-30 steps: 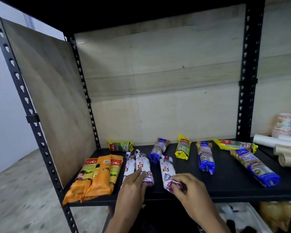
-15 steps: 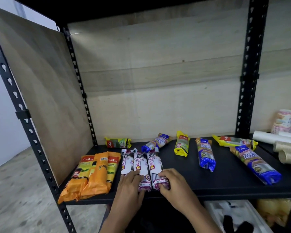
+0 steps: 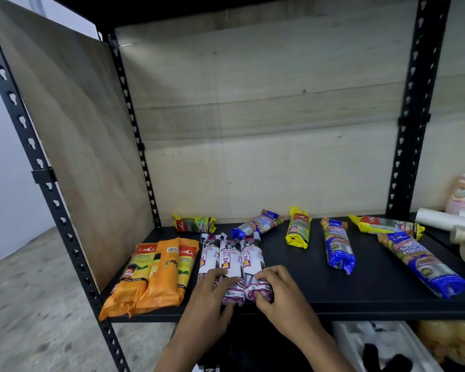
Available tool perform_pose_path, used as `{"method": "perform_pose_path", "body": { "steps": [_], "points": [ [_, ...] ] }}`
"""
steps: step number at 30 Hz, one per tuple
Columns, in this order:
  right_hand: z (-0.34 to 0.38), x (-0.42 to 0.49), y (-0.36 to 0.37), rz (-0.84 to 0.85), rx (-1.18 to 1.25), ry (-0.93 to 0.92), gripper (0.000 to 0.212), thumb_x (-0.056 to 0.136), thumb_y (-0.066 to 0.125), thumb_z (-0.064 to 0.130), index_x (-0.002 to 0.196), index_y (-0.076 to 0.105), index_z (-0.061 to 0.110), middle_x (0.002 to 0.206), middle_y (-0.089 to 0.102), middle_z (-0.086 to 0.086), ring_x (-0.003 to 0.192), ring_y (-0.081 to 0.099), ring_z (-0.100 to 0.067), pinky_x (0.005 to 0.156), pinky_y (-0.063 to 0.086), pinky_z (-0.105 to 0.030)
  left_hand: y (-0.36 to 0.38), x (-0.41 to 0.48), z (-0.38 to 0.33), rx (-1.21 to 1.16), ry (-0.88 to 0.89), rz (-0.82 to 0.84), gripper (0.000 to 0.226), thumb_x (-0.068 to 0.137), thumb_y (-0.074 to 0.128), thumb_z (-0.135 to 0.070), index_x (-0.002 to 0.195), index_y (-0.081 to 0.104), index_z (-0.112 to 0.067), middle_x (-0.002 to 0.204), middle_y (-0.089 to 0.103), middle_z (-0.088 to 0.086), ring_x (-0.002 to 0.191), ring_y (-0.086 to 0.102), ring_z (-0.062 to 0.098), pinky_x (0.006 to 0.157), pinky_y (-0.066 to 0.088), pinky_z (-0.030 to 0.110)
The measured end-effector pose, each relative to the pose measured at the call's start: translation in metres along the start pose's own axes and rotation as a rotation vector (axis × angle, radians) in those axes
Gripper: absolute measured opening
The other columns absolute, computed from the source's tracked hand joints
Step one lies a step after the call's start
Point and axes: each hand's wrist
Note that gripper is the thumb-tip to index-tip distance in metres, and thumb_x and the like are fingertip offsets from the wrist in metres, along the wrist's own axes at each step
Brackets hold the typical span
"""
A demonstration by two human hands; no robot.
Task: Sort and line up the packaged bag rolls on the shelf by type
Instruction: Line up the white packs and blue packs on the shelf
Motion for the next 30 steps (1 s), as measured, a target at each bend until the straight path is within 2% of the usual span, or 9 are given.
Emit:
{"method": "perform_pose_path", "body": {
  "steps": [7, 9, 12, 13, 15, 17, 20, 25, 30],
  "points": [
    [0.002, 0.0, -0.007, 0.051, 0.036, 0.002, 0.038, 0.085, 0.053, 0.044, 0.122, 0.049, 0.035, 0.119, 0.036, 0.022, 0.103, 0.052, 0.0, 0.085, 0.05, -0.025, -0.006, 0.0, -0.009, -0.027, -0.044, -0.014, 0.052, 0.078, 0.052, -0.042, 0.13, 0.049, -0.042, 0.142, 0.034, -0.013, 0.131, 0.036, 0.009, 0.108, 0.038, 0.033],
    [0.001, 0.002, -0.01, 0.039, 0.056, 0.023, 0.04, 0.085, 0.053, 0.043, 0.124, 0.05, 0.035, 0.119, 0.04, 0.021, 0.107, 0.049, 0.002, 0.088, 0.046, -0.021, -0.006, 0.004, -0.015, -0.036, -0.069, -0.044, 0.047, 0.079, 0.049, -0.044, 0.125, 0.055, -0.041, 0.14, 0.038, -0.013, 0.128, 0.038, 0.008, 0.107, 0.038, 0.034],
    [0.001, 0.008, -0.014, 0.008, 0.038, 0.035, 0.032, 0.089, 0.052, 0.043, 0.119, 0.055, 0.033, 0.116, 0.046, 0.017, 0.104, 0.05, -0.001, 0.087, 0.046, -0.024, -0.004, 0.014, -0.019, -0.007, -0.088, -0.099, 0.037, 0.082, 0.042, -0.04, 0.111, 0.065, -0.036, 0.131, 0.049, -0.011, 0.121, 0.047, 0.009, 0.113, 0.03, 0.043],
    [0.002, 0.01, -0.015, -0.002, 0.027, 0.032, 0.029, 0.09, 0.052, 0.043, 0.116, 0.056, 0.032, 0.114, 0.048, 0.016, 0.103, 0.051, -0.002, 0.086, 0.048, -0.026, -0.003, 0.018, -0.02, -0.001, -0.088, -0.124, 0.036, 0.084, 0.039, -0.038, 0.105, 0.068, -0.034, 0.125, 0.053, -0.01, 0.116, 0.051, 0.01, 0.112, 0.03, 0.044],
    [0.003, 0.014, -0.02, -0.029, 0.009, 0.033, 0.024, 0.092, 0.052, 0.043, 0.112, 0.058, 0.032, 0.111, 0.049, 0.015, 0.101, 0.052, -0.003, 0.083, 0.05, -0.028, -0.003, 0.029, -0.023, -0.012, -0.086, -0.16, 0.035, 0.089, 0.039, -0.036, 0.098, 0.071, -0.028, 0.115, 0.058, -0.008, 0.104, 0.057, 0.01, 0.102, 0.042, 0.041],
    [0.003, 0.018, -0.028, -0.076, -0.014, 0.037, 0.02, 0.093, 0.053, 0.044, 0.108, 0.059, 0.032, 0.11, 0.05, 0.015, 0.102, 0.052, -0.004, 0.082, 0.051, -0.03, -0.003, 0.044, -0.027, -0.01, -0.06, -0.181, 0.031, 0.093, 0.044, -0.037, 0.098, 0.072, -0.024, 0.109, 0.06, -0.007, 0.095, 0.059, 0.011, 0.087, 0.05, 0.036],
    [-0.002, 0.025, -0.044, -0.128, -0.055, 0.066, 0.019, 0.094, 0.054, 0.042, 0.109, 0.06, 0.032, 0.113, 0.05, 0.014, 0.108, 0.05, -0.005, 0.083, 0.05, -0.031, -0.001, 0.07, -0.03, 0.021, -0.034, -0.165, 0.027, 0.094, 0.049, -0.04, 0.099, 0.07, -0.023, 0.106, 0.059, -0.006, 0.093, 0.058, 0.013, 0.077, 0.048, 0.027],
    [-0.015, 0.034, -0.066, -0.184, -0.105, 0.083, 0.021, 0.095, 0.055, 0.04, 0.113, 0.06, 0.03, 0.118, 0.049, 0.011, 0.116, 0.042, -0.008, 0.085, 0.048, -0.032, 0.012, 0.111, -0.033, 0.05, -0.038, -0.104, 0.022, 0.092, 0.056, -0.034, 0.105, 0.07, -0.024, 0.11, 0.059, 0.0, 0.099, 0.058, 0.02, 0.078, 0.049, 0.034],
    [-0.038, 0.042, -0.083, -0.269, -0.218, 0.108, 0.026, 0.093, 0.057, 0.04, 0.115, 0.061, 0.026, 0.117, 0.045, 0.008, 0.118, 0.04, -0.013, 0.083, 0.05, -0.035, 0.033, 0.15, -0.026, 0.131, -0.12, -0.03, 0.035, 0.092, 0.054, -0.038, 0.12, 0.062, -0.019, 0.121, 0.052, 0.006, 0.111, 0.051, 0.026, 0.082, 0.051, 0.04]
  ]
}}
Point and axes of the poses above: each hand's wrist, its own x-axis towards the middle knuckle, its own y-axis out of the palm, z = x × y
